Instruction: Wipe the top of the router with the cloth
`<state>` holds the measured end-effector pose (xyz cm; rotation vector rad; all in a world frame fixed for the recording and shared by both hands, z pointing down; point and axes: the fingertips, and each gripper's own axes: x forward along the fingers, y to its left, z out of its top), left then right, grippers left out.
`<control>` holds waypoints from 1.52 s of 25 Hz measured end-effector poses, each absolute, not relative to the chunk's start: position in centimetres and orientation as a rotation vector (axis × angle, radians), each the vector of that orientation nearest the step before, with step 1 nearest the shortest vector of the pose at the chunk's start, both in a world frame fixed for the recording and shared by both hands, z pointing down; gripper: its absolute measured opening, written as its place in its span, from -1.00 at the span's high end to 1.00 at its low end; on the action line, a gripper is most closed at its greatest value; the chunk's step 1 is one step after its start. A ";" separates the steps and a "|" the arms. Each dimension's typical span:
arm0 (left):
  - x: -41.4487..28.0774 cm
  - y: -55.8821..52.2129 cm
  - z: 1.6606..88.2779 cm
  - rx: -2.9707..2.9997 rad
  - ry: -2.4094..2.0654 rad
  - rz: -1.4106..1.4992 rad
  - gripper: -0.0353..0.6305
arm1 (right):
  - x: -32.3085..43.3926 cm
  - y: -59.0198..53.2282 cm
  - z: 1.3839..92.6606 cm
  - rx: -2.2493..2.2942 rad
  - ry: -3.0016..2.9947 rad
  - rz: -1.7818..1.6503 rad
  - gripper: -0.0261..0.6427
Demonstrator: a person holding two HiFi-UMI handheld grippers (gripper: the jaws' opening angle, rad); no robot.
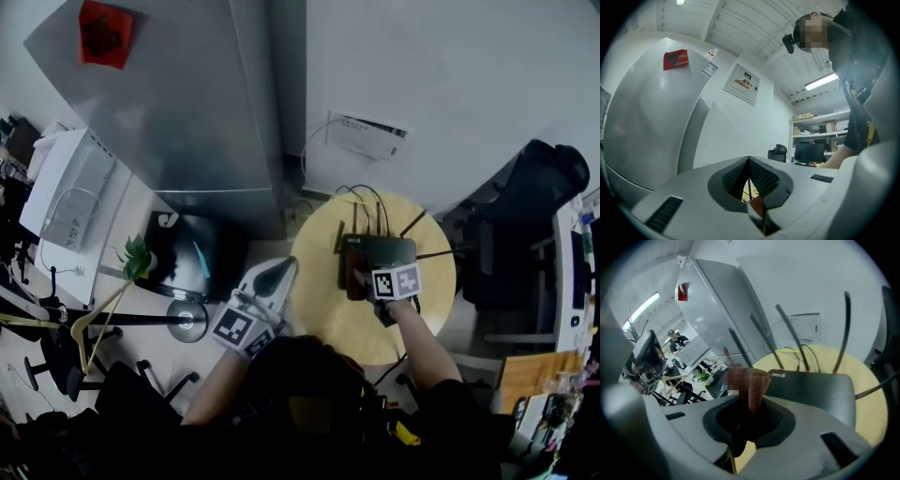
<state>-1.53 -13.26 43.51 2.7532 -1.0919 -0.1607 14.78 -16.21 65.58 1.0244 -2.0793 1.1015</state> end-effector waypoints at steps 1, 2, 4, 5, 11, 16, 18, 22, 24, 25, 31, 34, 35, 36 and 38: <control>-1.6 -13.3 43.5 2.757 -1.096 -0.167 0.92 | 13.6 -16.0 66.0 0.992 -2.086 1.122 0.73; -1.7 -13.3 43.4 2.759 -1.101 -0.174 0.92 | 12.7 -15.9 66.6 0.974 -2.078 1.130 0.73; -1.9 -13.3 43.4 2.759 -1.111 -0.178 0.92 | 12.1 -16.0 68.5 0.979 -2.024 1.114 0.73; -2.1 -13.3 43.4 2.757 -1.120 -0.181 0.92 | 12.3 -16.1 69.5 0.994 -1.988 1.101 0.73; -2.5 -13.2 43.7 2.740 -1.142 -0.169 0.92 | 14.8 -16.3 73.1 1.017 -1.852 0.981 0.73; -3.1 -13.4 43.8 2.746 -1.150 -0.165 0.92 | 16.6 -16.4 73.8 0.990 -1.828 0.882 0.73; -3.1 -13.5 43.8 2.748 -1.143 -0.154 0.92 | 17.0 -16.3 73.7 0.988 -1.822 0.873 0.73; -3.0 -13.6 43.8 2.727 -1.143 -0.153 0.92 | 18.7 -16.3 73.8 1.004 -1.791 0.836 0.73; -2.7 -13.7 43.8 2.736 -1.135 -0.154 0.92 | 20.1 -16.1 73.7 1.016 -1.762 0.804 0.73; -2.5 -13.7 43.8 2.745 -1.128 -0.157 0.92 | 20.9 -16.0 73.7 1.021 -1.747 0.790 0.73; -1.7 -13.8 43.6 2.762 -1.105 -0.165 0.92 | 25.4 -15.5 73.8 1.093 -1.690 0.803 0.73; -1.6 -13.8 43.7 2.754 -1.110 -0.171 0.92 | 27.4 -15.4 73.7 1.132 -1.660 0.799 0.73; -1.5 -13.8 43.7 2.758 -1.104 -0.164 0.92 | 28.1 -15.2 73.7 1.147 -1.648 0.801 0.73; -1.4 -13.6 43.7 2.761 -1.097 -0.156 0.92 | 28.8 -15.1 73.6 1.163 -1.638 0.808 0.73; -1.4 -13.6 43.8 2.759 -1.094 -0.150 0.92 | 30.1 -14.7 73.7 1.193 -1.618 0.830 0.73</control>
